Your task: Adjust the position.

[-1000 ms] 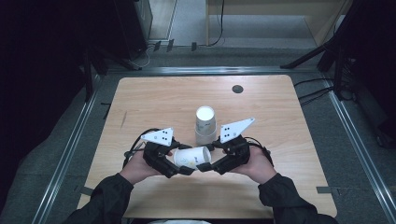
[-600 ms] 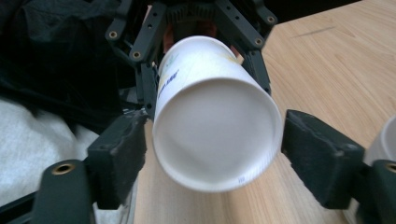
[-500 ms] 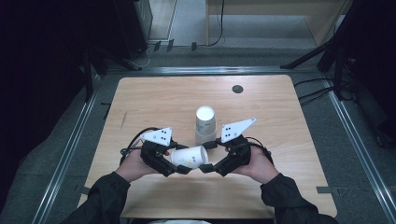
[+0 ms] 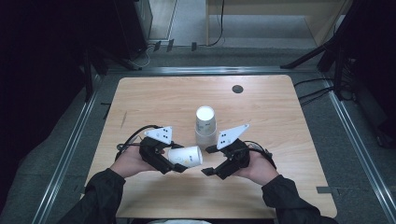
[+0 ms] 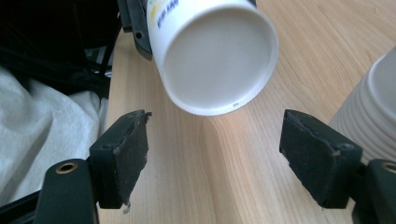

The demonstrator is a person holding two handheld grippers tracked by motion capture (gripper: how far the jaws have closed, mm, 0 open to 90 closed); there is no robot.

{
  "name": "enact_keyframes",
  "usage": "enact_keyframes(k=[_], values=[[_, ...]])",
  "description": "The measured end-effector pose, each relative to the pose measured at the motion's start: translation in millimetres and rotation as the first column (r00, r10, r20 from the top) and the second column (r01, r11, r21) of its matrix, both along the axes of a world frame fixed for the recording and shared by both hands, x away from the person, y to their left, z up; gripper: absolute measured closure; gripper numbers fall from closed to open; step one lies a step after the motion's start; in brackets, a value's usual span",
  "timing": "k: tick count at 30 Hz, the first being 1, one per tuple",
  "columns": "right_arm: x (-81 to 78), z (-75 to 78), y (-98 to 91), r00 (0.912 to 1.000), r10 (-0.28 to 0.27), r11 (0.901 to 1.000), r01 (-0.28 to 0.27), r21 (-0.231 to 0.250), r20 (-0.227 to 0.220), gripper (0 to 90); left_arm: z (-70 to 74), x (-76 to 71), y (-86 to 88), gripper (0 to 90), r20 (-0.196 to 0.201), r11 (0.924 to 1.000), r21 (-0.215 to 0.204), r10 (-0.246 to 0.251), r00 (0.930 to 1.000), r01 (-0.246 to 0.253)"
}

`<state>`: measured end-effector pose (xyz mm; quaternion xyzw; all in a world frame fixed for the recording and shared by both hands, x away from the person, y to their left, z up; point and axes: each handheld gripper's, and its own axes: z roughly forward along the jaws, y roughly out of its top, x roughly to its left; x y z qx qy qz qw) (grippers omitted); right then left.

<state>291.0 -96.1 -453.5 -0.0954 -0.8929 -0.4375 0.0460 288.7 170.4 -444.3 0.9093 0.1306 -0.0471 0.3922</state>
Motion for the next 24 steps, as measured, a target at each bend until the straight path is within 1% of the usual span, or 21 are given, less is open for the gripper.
enact_keyframes(k=[1,4,6,9,10,12,13,14,16,19,20,21,22,23,24], values=[[0.1,-1.0,-0.6,1.0000,-0.002,1.0000,0.002,-0.007,0.004,24.4,-1.4,1.1,-2.0,28.9,-0.004,0.9996,0.027,-0.010,0.9999,0.010],[-1.0,-4.3,-1.9,0.9999,-0.016,0.9996,0.016,-0.025,0.006,24.7,-4.7,2.7,-7.6,29.0,-0.016,0.9978,0.064,-0.018,0.9997,0.019],[-1.1,-6.8,-2.1,0.9998,-0.014,0.9994,0.014,-0.032,0.013,24.6,-5.8,4.2,-10.9,29.0,-0.016,0.9957,0.087,-0.030,0.9994,0.031],[-2.8,-10.8,-2.2,0.9998,-0.019,0.9979,0.020,-0.061,0.011,24.6,-7.2,5.9,-15.5,29.0,-0.020,0.9924,0.114,-0.045,0.9988,0.047],[-2.8,-12.4,-2.3,0.9997,-0.017,0.9977,0.018,-0.066,0.019,24.6,-7.7,6.8,-17.5,29.1,-0.030,0.9908,0.124,-0.052,0.9982,0.055],[-3.3,-13.7,-2.6,0.9997,-0.019,0.9971,0.020,-0.074,0.017,24.7,-8.3,7.0,-19.7,29.1,-0.031,0.9900,0.128,-0.055,0.9980,0.058],[-3.0,-16.6,-3.6,0.9998,-0.016,0.9964,0.017,-0.084,0.014,24.6,-8.8,8.3,-24.3,29.1,-0.030,0.9859,0.150,-0.070,0.9971,0.074],[-2.6,-17.6,-4.2,0.9998,-0.015,0.9962,0.016,-0.085,0.013,24.6,-8.8,8.3,-24.3,29.1,-0.030,0.9859,0.150,-0.070,0.9971,0.074],[-2.6,-18.8,-4.8,0.9997,-0.021,0.9960,0.022,-0.087,0.011,24.8,-9.9,8.9,-30.4,29.1,-0.030,0.9796,0.182,-0.082,0.9962,0.086],[-3.4,-21.1,-5.2,0.9997,-0.022,0.9958,0.023,-0.089,0.009,25.0,-12.4,8.3,-37.5,29.1,-0.030,0.9716,0.215,-0.094,0.9951,0.098],[-3.8,-22.1,-4.9,0.9998,-0.019,0.9953,0.019,-0.095,0.005,25.1,-12.9,8.7,-39.9,29.1,-0.034,0.9667,0.230,-0.107,0.9937,0.112],[-4.0,-23.7,-4.3,0.9999,-0.015,0.9950,0.016,-0.099,0.008,25.2,-13.8,8.7,-42.3,29.1,-0.038,0.9642,0.238,-0.112,0.9930,0.118],[-4.2,-24.7,-3.9,0.9999,-0.011,0.9945,0.012,-0.104,0.009,25.3,-14.8,8.2,-46.7,29.1,-0.031,0.9576,0.260,-0.120,0.9923,0.124],[-4.7,-26.6,-3.1,1.0000,-0.007,0.9934,0.008,-0.115,0.005,25.3,-15.1,8.1,-48.9,29.1,-0.026,0.9528,0.273,-0.130,0.9912,0.132],[-4.9,-27.8,-2.5,1.0000,-0.006,0.9926,0.006,-0.121,0.003,25.4,-15.9,7.4,-51.8,29.1,-0.032,0.9502,0.279,-0.135,0.9904,0.138]])
